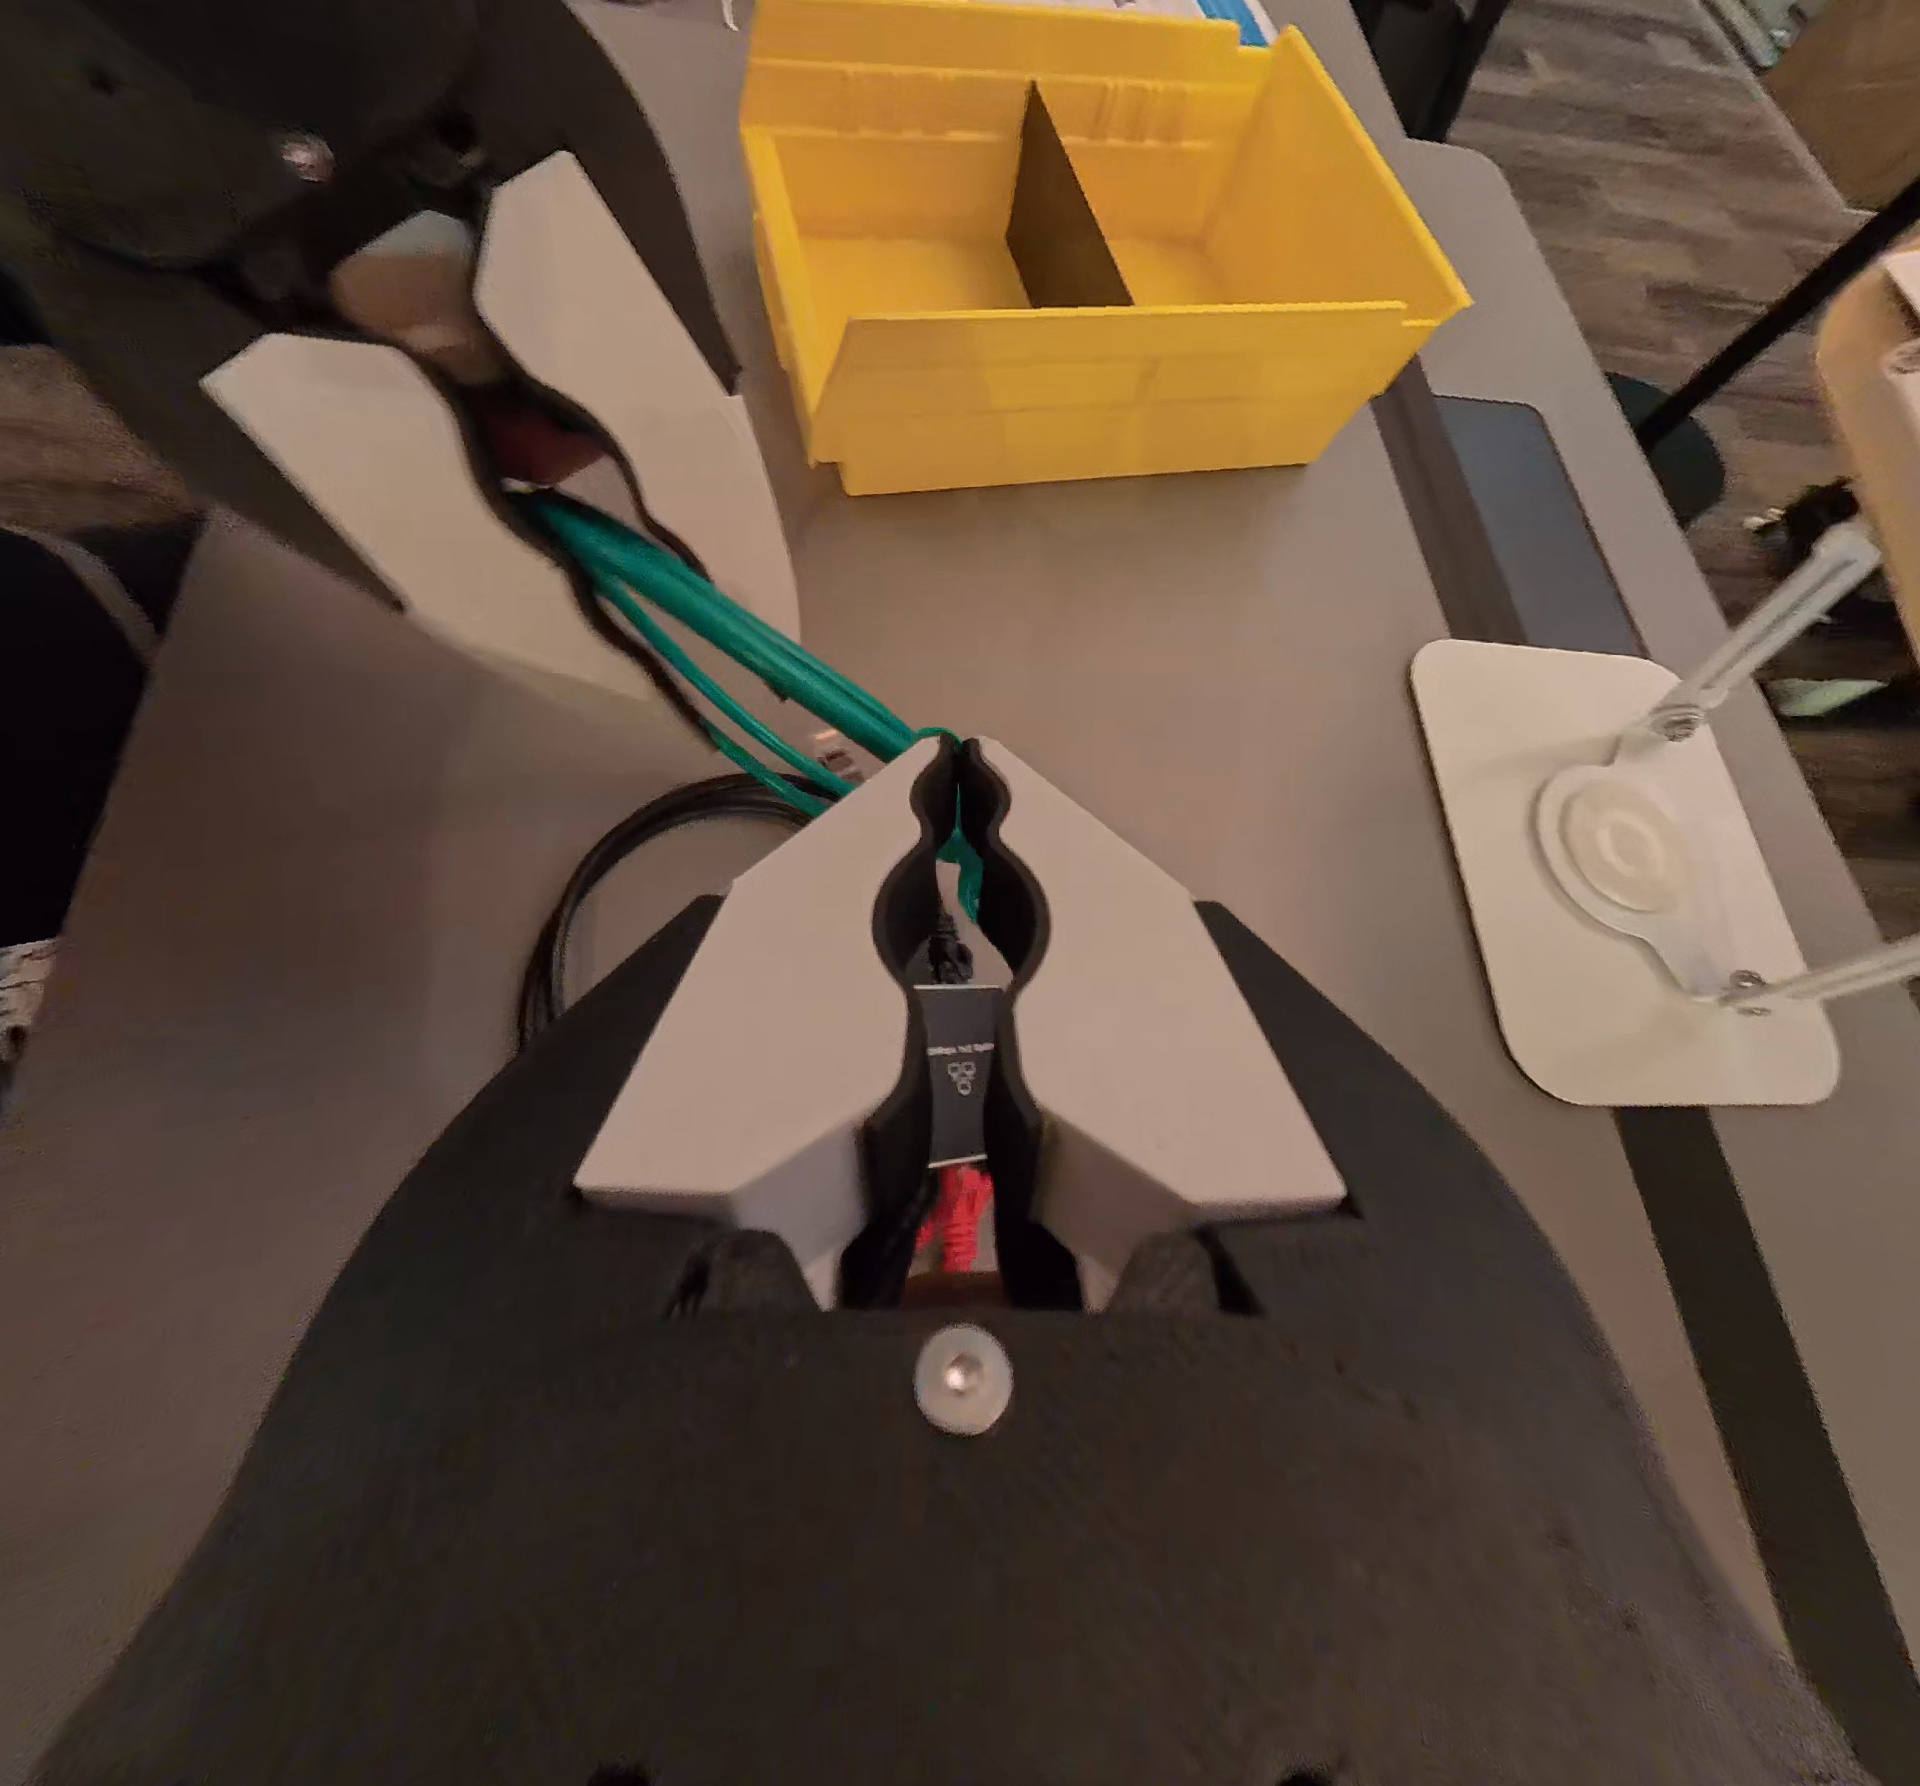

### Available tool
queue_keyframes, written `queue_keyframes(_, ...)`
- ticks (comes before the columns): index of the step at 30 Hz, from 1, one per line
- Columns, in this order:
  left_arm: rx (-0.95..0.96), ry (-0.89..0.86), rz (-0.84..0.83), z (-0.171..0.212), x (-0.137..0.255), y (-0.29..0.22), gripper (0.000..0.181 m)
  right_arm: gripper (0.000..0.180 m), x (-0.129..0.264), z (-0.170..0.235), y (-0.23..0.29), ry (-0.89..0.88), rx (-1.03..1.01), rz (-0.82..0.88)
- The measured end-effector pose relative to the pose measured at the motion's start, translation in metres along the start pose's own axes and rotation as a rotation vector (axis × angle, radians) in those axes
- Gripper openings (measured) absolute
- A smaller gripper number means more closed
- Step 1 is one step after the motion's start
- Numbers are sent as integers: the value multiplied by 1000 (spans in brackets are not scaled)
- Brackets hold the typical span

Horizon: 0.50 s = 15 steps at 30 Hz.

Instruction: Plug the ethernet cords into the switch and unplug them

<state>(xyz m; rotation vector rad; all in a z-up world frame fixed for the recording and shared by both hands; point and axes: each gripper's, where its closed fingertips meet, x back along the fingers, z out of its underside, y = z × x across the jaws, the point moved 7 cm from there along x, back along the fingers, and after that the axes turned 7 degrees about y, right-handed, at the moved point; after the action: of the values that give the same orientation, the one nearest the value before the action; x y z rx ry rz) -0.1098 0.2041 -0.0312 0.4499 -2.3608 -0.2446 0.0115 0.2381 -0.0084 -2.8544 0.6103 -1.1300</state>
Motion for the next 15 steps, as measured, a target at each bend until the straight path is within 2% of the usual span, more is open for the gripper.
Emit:
queue_keyframes(2,24,10,19,-2,-3,-9,24,0,-3,-1,1,22,16,59)
queue_keyframes(5,121,-75,81,-10,-6,-18,37,0,-5,-7,0,-9,12,121)
queue_keyframes(10,391,-242,253,-14,-19,-24,27,0,-6,-17,4,-166,-85,79)
queue_keyframes(15,379,-188,255,-8,-49,-33,32,0,-10,-23,21,-271,-103,-46)
